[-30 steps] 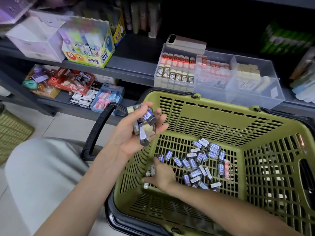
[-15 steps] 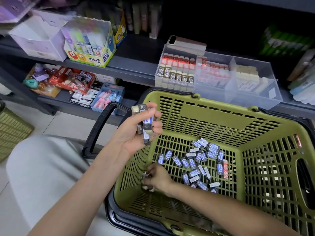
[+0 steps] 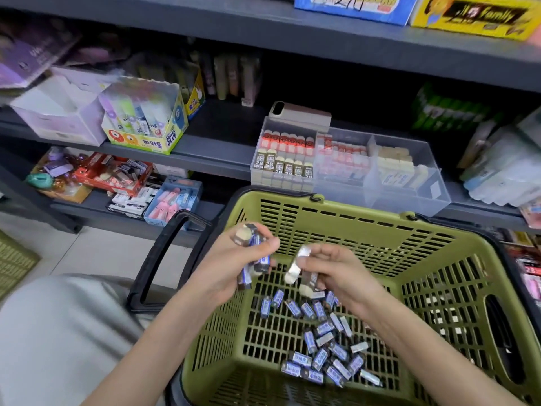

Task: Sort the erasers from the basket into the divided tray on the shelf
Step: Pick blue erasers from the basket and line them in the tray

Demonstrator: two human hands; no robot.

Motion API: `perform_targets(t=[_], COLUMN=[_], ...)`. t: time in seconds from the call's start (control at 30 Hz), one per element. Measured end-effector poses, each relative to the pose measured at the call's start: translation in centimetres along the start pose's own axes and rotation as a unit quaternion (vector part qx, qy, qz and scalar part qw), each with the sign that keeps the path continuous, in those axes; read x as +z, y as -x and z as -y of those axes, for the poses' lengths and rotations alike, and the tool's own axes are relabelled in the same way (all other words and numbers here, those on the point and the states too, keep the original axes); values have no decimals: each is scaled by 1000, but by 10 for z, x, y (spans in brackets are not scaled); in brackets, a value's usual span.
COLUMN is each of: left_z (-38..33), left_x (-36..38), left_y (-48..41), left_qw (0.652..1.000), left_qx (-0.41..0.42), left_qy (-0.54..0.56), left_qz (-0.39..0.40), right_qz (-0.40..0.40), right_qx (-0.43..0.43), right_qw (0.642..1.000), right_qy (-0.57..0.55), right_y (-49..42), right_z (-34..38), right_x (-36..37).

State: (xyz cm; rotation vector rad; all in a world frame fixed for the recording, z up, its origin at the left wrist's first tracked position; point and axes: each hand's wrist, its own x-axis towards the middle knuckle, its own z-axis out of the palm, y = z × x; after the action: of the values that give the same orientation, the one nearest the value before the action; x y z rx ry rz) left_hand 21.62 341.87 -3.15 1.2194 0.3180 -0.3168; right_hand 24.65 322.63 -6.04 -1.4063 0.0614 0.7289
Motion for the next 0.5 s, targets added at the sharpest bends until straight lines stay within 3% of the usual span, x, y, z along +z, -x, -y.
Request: perform_targets(t=[0.23, 0.37, 0.5], left_z=[-24, -35, -41], left_x=[35, 34, 30], left_y=[-16, -26, -35], left_qw=[989, 989, 990], left_qx=[-26, 0, 5], left_qy=[-15, 5, 62], left_qz=[141, 150, 125], right_qz=[-36, -86, -84], right_qx=[-93, -121, -130], right_qw=[994, 989, 988], right_qy=[40, 7, -12], right_y=[19, 12, 1], right_z=[71, 86, 96], right_x=[2, 11, 19])
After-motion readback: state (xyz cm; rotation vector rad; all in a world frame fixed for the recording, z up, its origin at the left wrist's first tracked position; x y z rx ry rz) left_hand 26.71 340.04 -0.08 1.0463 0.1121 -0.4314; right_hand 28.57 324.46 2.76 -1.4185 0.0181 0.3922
